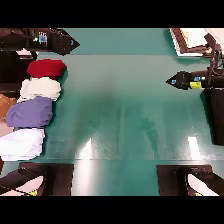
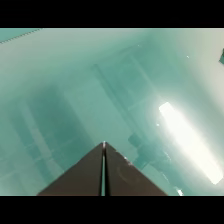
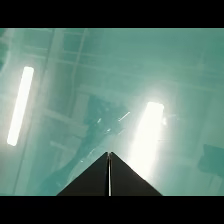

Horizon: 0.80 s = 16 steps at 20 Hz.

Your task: Fold the shirts.

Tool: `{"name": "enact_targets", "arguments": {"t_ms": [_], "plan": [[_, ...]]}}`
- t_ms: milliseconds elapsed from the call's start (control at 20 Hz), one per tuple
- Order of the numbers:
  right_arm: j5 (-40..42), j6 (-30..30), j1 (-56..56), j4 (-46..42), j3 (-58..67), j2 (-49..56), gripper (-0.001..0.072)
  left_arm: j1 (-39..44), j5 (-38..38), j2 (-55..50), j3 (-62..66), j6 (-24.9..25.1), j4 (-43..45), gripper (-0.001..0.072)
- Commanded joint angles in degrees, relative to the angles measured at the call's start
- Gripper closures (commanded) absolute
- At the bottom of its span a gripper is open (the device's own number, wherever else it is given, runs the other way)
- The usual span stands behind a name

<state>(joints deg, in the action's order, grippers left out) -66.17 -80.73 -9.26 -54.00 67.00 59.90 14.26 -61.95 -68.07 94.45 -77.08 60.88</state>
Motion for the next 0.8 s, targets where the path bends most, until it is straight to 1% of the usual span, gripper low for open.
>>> {"name": "enact_targets", "arguments": {"t_ms": [0,500,650,700,750], "plan": [[0.0,0.0,-0.1,0.0,0.0,0.0,0.0697,0.0,0.0,0.0,0.0,0.0,0.0,0.0676],[0.0,0.0,-0.1,0.0,0.0,0.0,0.0697,0.0,0.0,0.0,0.0,0.0,0.0,0.0676],[0.0,0.0,-0.1,0.0,0.0,0.0,0.0697,0.0,3.9,0.0,0.0,-0.4,0.1,0.0675],[0.0,0.0,-0.1,0.0,0.0,0.0,0.0697,0.0,5.6,0.0,0.0,-0.5,2.3,0.0579],[0.0,0.0,-0.1,0.0,0.0,0.0,0.0697,0.0,6.4,-0.1,0.0,-0.5,6.3,0.0223]]}}
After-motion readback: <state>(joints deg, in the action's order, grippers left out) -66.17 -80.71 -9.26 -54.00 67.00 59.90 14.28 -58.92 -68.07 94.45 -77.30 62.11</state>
